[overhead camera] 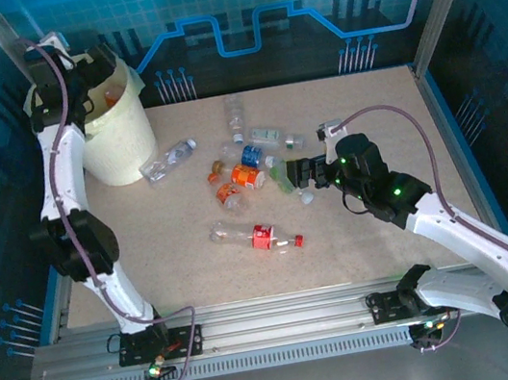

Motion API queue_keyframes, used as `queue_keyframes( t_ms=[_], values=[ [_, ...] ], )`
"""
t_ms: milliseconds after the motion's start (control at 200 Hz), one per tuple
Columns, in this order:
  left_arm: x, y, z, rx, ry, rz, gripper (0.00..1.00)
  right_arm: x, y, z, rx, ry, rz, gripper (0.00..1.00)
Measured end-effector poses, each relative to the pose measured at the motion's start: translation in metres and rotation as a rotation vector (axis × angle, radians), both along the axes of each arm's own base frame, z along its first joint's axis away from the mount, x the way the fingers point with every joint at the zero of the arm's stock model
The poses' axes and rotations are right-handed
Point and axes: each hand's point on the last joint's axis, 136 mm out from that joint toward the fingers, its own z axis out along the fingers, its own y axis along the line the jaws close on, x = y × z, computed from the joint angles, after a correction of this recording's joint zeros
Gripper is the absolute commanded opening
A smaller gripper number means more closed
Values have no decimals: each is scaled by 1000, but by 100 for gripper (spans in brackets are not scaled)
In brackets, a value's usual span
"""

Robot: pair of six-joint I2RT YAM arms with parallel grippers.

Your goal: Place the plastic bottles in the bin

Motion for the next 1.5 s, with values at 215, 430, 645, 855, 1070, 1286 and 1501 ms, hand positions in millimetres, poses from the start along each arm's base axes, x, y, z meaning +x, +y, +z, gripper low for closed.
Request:
queue_keyframes(
  t_ms=[215, 430, 645, 855, 1070, 1286, 1501],
  values=[
    [-47, -42, 43, 38, -114, -45, 99, 3, -6, 0, -2, -3, -33, 100],
    [-89, -102, 38, 168, -137, -132, 99, 5, -11, 0, 14, 5, -71, 100],
    [-111, -135, -10, 275, -68, -203, 99, 5, -11, 0, 23, 7, -75, 100],
    [-116, -153, -45, 362, 28, -281, 99, 0, -1, 0, 21, 13, -1, 100],
    [-103, -181, -102, 475, 185, -386, 99, -4, 6, 0, 34, 22, 44, 100],
    [-90, -198, -178, 569, 397, -469, 99, -4, 7, 0, 45, 28, 47, 100],
    [-59, -191, -228, 646, 583, -450, 99, -8, 13, 1, 52, 32, 83, 100]
  ],
)
